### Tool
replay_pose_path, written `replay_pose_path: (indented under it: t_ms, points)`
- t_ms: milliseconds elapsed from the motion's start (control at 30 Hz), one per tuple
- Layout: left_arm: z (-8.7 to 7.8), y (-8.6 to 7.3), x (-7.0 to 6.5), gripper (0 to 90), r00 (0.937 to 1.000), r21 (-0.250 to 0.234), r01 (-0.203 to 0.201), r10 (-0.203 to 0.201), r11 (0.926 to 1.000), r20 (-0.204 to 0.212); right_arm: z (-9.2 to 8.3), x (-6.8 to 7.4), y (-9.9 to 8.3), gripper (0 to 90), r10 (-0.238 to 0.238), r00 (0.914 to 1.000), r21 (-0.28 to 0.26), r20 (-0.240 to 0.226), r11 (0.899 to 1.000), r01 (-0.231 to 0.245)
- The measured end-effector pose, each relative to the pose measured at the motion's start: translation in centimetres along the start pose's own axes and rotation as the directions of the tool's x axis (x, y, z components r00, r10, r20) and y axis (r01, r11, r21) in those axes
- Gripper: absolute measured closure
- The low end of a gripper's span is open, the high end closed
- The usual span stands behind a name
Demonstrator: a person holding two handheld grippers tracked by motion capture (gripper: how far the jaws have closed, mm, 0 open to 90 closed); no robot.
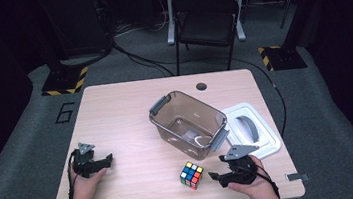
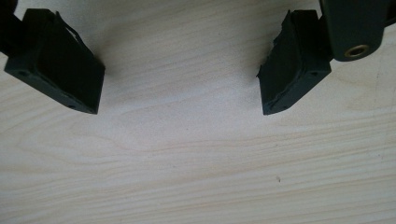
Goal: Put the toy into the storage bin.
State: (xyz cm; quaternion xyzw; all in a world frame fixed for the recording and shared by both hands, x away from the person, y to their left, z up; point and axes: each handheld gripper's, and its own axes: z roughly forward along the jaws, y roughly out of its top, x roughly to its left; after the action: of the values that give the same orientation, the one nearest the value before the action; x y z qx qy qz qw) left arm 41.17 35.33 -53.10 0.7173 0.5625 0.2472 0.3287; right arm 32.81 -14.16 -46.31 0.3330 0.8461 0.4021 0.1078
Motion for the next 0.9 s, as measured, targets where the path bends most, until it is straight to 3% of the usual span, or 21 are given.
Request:
replay_pose_path:
  t_ms: [533,900]
  points:
    - [0.0,0.0,0.0,14.1,1.0,0.0,0.0,0.0,1.0,0.0,2.4,2.4,0.7,15.1,-0.024,0.9995,0.028,-0.019,0.999,0.025]
    - [0.0,0.0,0.0,14.1,1.0,0.0,0.0,0.0,1.0,0.0,3.5,3.5,1.4,14.9,-0.042,0.9986,0.022,-0.033,0.999,0.043]
